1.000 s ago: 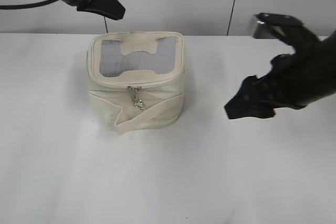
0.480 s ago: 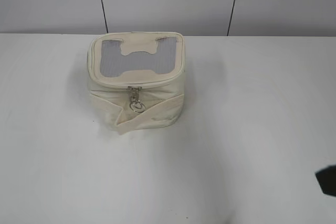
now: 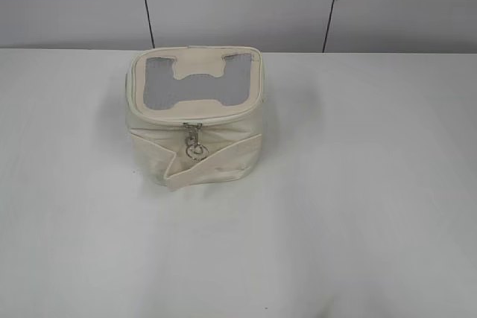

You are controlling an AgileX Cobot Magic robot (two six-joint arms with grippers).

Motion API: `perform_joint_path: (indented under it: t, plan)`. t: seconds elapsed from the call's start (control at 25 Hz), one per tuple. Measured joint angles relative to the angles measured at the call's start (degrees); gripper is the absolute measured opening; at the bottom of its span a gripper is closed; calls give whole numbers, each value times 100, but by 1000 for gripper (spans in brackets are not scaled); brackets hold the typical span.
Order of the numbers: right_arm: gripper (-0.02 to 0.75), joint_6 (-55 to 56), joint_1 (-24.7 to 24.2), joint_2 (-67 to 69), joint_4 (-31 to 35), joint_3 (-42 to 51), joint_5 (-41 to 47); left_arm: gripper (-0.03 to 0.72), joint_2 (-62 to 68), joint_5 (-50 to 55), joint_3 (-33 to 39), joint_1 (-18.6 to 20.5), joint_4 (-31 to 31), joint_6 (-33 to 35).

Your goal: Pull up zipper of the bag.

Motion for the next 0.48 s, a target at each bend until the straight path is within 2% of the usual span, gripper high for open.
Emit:
perform_joint_path:
  t: [0.16,0.48]
  plan:
    - [591,167,0,-856,-318,11,21,403,-57,22,234,17,428,-223]
    - [591,292,0,-1038,-698,164,-398,403,68,-751,995,17,420,-261]
